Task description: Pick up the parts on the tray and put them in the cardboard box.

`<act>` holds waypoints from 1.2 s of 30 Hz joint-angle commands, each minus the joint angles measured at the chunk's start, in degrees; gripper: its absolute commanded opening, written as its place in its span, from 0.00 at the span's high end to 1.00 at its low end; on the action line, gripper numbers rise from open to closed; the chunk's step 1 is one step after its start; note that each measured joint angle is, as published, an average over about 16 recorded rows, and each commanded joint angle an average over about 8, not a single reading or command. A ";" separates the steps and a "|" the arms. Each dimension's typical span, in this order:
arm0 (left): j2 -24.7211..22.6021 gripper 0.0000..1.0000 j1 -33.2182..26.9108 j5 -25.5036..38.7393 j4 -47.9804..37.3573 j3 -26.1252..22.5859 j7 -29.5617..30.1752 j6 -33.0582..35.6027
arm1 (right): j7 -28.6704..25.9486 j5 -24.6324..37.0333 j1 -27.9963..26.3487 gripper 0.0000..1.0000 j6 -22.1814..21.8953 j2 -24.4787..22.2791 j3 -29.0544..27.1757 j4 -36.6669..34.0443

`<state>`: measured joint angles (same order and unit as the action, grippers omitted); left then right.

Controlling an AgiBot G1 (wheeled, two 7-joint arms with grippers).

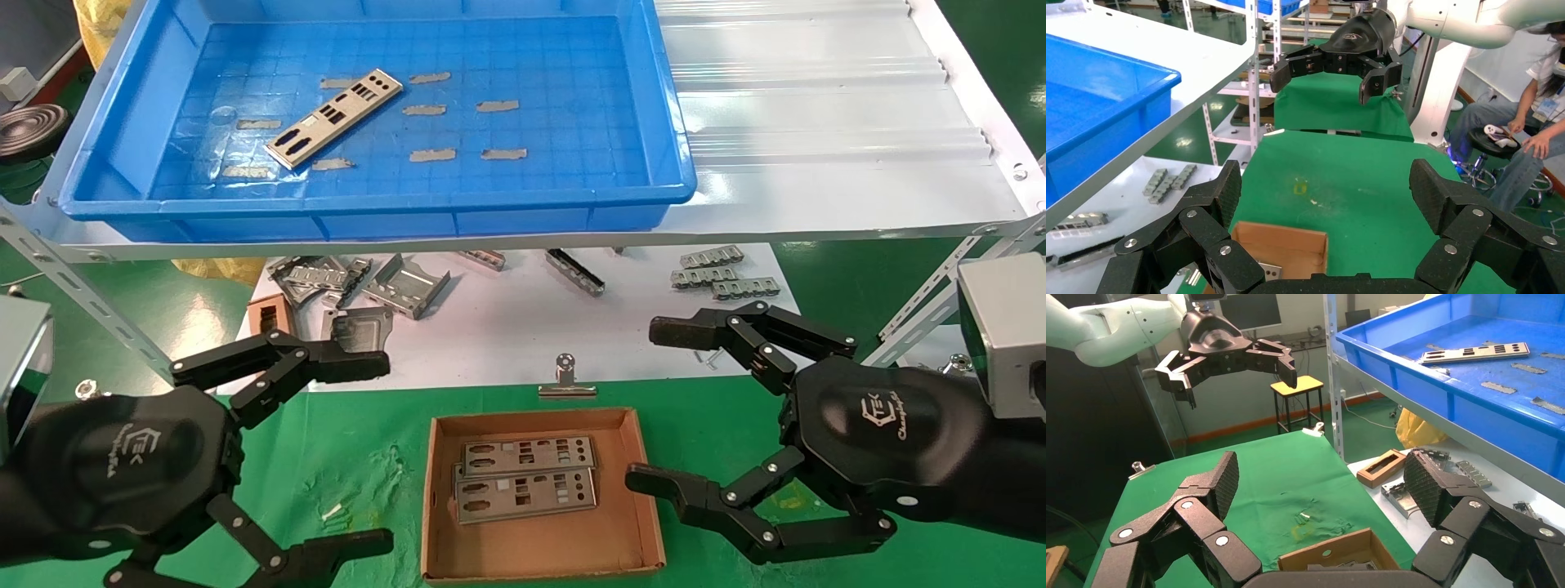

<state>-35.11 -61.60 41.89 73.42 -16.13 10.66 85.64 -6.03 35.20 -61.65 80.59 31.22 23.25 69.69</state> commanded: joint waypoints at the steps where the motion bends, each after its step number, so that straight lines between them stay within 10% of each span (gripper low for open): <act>1: 0.00 0.00 0.00 0.00 0.00 0.00 0.00 0.00 | 0.00 0.00 0.00 0.00 0.00 0.00 0.00 0.00; 36: 0.00 0.00 0.00 0.00 0.00 0.00 0.00 0.00 | 0.00 0.00 0.00 0.00 0.00 0.00 0.00 0.00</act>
<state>-35.11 -61.60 41.89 73.42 -16.13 10.66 85.64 -6.03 35.20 -61.65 80.59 31.22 23.25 69.69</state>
